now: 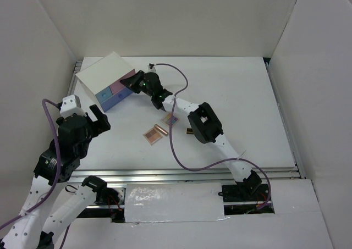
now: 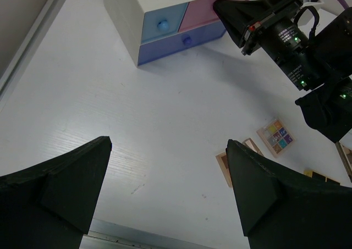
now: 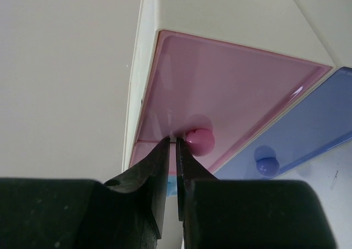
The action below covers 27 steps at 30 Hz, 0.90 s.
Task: Organize the makeup
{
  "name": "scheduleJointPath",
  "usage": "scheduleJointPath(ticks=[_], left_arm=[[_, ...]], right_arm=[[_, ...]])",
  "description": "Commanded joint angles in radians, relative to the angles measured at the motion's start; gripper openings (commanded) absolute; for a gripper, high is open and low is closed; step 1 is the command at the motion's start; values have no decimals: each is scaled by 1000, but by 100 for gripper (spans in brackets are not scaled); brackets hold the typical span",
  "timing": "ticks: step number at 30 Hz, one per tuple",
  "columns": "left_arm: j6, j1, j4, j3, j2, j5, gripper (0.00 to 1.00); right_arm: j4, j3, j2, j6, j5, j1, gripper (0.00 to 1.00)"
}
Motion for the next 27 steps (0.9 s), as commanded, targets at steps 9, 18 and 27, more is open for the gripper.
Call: scheduleJointPath(ticks=[9,18,27], left_arm=[[15,-3,40,3,3,5,99],[-5,-3,23,9,0,-36,99],[-75,-3,-26,18,-64,-156,99]], right_arm=[[290,-347,-209,-27,-7,30,47],[247,-244,-143,-17,-55,86,55],[208,-99,-51,13,-73,123,59]])
